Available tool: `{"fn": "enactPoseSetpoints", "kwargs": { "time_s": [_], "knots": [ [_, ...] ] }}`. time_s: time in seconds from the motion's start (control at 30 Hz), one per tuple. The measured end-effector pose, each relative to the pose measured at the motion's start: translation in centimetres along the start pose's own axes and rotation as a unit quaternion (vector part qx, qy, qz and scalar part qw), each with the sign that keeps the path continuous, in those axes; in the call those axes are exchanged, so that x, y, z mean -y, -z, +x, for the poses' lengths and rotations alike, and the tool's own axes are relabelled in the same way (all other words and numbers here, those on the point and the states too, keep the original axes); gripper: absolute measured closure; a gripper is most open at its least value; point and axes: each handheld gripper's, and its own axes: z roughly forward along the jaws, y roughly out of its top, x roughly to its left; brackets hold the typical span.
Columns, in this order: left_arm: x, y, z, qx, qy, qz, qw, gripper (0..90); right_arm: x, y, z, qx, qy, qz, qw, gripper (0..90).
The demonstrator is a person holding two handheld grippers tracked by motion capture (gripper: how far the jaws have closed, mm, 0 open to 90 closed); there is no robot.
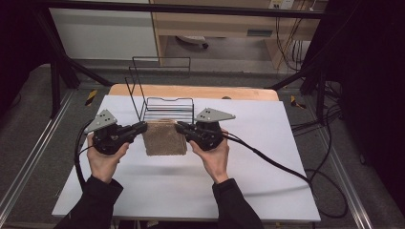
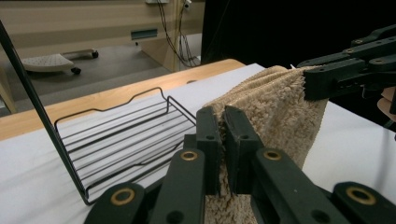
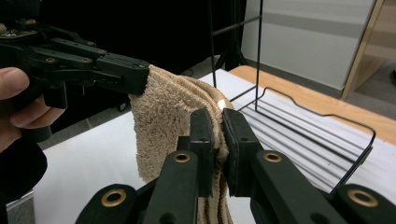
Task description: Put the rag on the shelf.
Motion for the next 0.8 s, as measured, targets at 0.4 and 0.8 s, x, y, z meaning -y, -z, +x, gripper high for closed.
{"fn": "enactPoseSetpoints", "kwargs": {
  "time_s": [0.4, 0.8],
  "knots": [
    [-2.4, -0.3, 0.4, -0.006, 0.006, -0.034, 0.9994, 85.1, -2.8, 0.5, -0.3, 0.015, 0.013, -0.029, 0.9994, 83.3],
    [-5.2, -0.1, 0.4, -0.011, -0.001, -0.069, 0.9976, 85.2, -5.6, 1.2, -0.4, 0.028, 0.029, -0.054, 0.9977, 83.3]
  ]
}}
